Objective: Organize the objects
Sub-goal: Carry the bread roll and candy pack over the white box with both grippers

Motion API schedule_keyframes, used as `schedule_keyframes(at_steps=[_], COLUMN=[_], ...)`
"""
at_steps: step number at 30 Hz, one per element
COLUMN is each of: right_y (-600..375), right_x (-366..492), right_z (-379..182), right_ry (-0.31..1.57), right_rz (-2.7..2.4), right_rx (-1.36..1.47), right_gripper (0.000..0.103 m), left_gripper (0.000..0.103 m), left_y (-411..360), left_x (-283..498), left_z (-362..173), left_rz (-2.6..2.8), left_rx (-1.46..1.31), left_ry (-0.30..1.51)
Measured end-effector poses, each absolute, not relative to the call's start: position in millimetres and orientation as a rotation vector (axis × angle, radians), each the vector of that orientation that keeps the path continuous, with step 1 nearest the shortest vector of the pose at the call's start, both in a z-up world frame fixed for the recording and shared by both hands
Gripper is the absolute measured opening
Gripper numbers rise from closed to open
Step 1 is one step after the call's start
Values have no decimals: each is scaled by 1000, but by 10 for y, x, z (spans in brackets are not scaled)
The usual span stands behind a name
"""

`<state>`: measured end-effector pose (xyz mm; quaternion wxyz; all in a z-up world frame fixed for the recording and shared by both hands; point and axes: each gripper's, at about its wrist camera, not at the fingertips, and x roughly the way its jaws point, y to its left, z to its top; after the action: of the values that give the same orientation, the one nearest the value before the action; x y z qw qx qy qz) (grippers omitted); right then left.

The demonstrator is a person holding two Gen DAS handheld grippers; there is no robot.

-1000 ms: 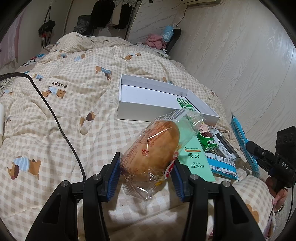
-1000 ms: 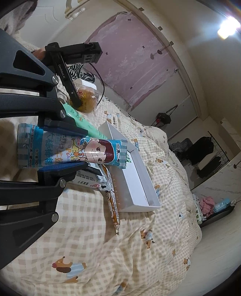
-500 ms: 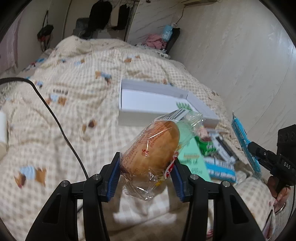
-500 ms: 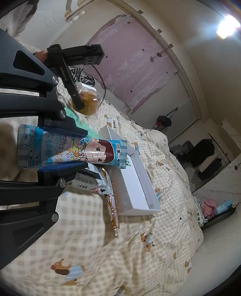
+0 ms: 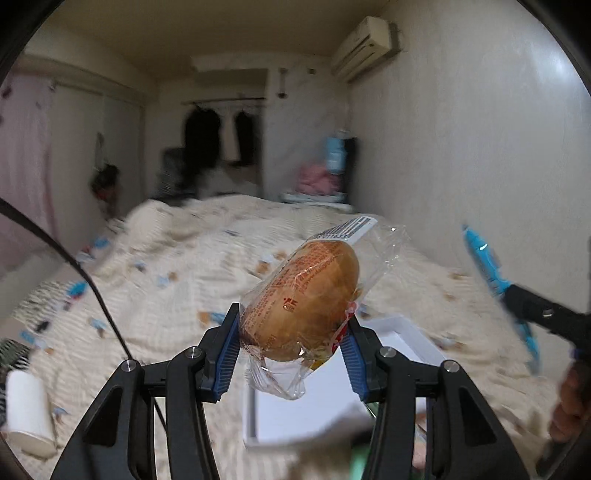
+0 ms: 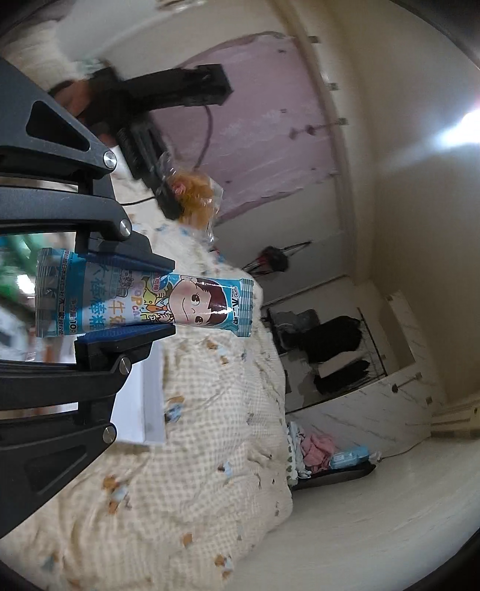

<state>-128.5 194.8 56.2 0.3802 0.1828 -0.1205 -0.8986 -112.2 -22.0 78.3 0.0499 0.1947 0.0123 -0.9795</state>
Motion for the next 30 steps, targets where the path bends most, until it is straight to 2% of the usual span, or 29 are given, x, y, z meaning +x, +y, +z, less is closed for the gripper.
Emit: schedule_keyframes(at_steps=[3,6,10,16,23,27,30], right_y=[1890,1904,1867,1812,1551,1545,1560], right_x=[-1423,-1572,-1772,-2159,-2478,-2601,-2641], right_z=[546,448,312,234,71,-157,-209], right_ry=[-316,-374,-353,-291,-14,-2,0], right_rz=[-2352,-2405,-2464,-2454,-2354,-2322,-2325], right_rx=[440,449,515,711,1006,1156,1150], right_gripper=[29,29,29,29,29,29,29], left_gripper=[53,53,53,53,53,53,53], left_y=[-148,-262,-460,-631,-586,-511,-496], left_x=[-1404,-1650,-1878,-2116,-2303,-2385,-2403], left_z=[713,679,552,422,344,224,111], left_rz=[-2947,-2900,-2836,-2796,-2794,-2786,-2775], left_rx=[619,641,694,835,980,1040,1064], left_ry=[-11,118,235,251,223,169,160])
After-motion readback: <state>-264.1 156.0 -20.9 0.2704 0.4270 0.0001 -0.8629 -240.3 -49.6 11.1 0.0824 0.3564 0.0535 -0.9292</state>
